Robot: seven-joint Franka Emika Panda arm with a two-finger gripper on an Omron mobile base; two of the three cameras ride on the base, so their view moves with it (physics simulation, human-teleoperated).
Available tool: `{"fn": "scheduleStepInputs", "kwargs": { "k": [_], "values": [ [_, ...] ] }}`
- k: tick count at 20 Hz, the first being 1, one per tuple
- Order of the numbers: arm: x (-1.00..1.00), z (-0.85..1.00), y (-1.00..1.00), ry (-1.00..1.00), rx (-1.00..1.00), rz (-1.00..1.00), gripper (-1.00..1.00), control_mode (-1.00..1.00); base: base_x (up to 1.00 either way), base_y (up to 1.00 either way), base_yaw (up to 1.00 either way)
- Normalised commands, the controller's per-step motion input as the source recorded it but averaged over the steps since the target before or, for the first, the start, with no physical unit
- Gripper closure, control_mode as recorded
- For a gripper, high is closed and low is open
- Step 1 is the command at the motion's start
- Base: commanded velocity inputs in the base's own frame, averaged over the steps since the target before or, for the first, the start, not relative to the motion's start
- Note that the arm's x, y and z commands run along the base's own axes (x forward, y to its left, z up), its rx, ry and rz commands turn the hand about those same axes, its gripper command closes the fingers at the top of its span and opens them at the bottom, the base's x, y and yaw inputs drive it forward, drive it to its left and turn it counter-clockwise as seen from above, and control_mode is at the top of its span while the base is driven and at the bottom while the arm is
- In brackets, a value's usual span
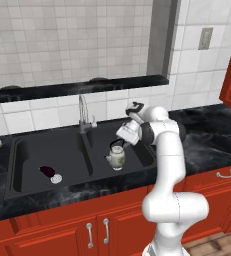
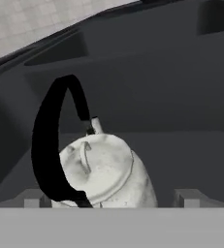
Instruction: Open the cabinet, pick the kettle from the cabinet, and place it in the sink.
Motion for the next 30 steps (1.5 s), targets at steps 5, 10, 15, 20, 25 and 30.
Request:
{"fn": "scheduleStepInputs", "kwargs": {
  "k": [5, 10, 15, 20, 25, 30],
  "values": [
    [0.00, 0.09, -0.18, 0.00, -0.09, -0.10, -1.00, -1.00, 0.00, 0.00, 0.00],
    [-0.01, 0.19, -0.11, 0.00, -0.09, -0.11, -1.00, -1.00, 0.00, 0.00, 0.00],
    [-0.16, 0.25, 0.00, -0.03, -0.15, -0.14, -1.00, -1.00, 0.00, 0.00, 0.00],
    [-0.26, 0.22, 0.00, -0.12, -0.21, -0.24, -1.00, -1.00, 0.00, 0.00, 0.00],
    [-0.33, 0.21, 0.00, -0.20, -0.23, -0.29, -1.00, -1.00, 0.00, 0.00, 0.00],
    [-0.37, 0.16, 0.00, -0.18, -0.23, -0.40, -1.00, -1.00, 0.00, 0.00, 0.00]
  ]
}}
